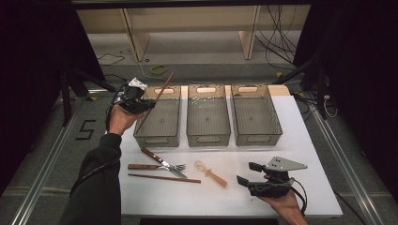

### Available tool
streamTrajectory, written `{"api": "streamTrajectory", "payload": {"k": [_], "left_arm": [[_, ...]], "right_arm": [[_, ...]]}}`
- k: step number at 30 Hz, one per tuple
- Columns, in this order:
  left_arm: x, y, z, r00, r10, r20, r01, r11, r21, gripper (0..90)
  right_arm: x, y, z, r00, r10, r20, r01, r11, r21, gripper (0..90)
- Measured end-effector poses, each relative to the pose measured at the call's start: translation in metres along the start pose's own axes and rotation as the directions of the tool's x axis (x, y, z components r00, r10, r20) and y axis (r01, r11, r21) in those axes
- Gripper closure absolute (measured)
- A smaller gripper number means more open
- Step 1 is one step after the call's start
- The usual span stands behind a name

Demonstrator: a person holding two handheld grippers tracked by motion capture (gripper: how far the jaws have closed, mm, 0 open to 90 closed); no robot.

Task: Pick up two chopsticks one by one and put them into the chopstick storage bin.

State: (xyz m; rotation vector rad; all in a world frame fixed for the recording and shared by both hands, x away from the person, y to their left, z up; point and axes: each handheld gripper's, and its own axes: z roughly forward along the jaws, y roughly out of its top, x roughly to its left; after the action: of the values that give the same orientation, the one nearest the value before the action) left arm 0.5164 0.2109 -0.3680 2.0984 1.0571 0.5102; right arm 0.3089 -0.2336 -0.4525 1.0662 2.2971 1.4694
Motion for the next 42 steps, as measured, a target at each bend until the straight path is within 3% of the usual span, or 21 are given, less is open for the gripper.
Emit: {"api": "streamTrajectory", "payload": {"k": [18,29,36,38,42], "left_arm": [[0.003,-0.021,0.018,0.9994,-0.035,-0.002,0.035,0.9993,0.011,83.6],[0.003,-0.030,0.030,0.9992,-0.039,-0.003,0.039,0.9978,0.053,82.3],[0.001,-0.030,0.024,0.9982,-0.058,0.015,0.057,0.9970,0.053,59.3],[-0.001,-0.030,0.018,0.9974,-0.065,0.030,0.065,0.9976,0.027,54.0],[-0.012,-0.031,0.005,0.9970,-0.047,0.062,0.046,0.9989,0.011,43.4]], "right_arm": [[0.000,0.000,0.000,1.0000,0.002,-0.001,-0.002,1.000,0.000,28.0],[0.000,0.000,0.000,1.0000,-0.001,-0.001,0.001,1.000,0.002,28.0],[0.000,0.000,0.000,1.0000,-0.001,0.000,0.001,1.000,0.002,28.0],[0.000,0.000,0.000,1.0000,-0.001,-0.001,0.001,1.000,0.001,28.0],[0.000,0.000,0.000,1.0000,-0.001,0.000,0.001,1.000,0.005,28.0]]}}
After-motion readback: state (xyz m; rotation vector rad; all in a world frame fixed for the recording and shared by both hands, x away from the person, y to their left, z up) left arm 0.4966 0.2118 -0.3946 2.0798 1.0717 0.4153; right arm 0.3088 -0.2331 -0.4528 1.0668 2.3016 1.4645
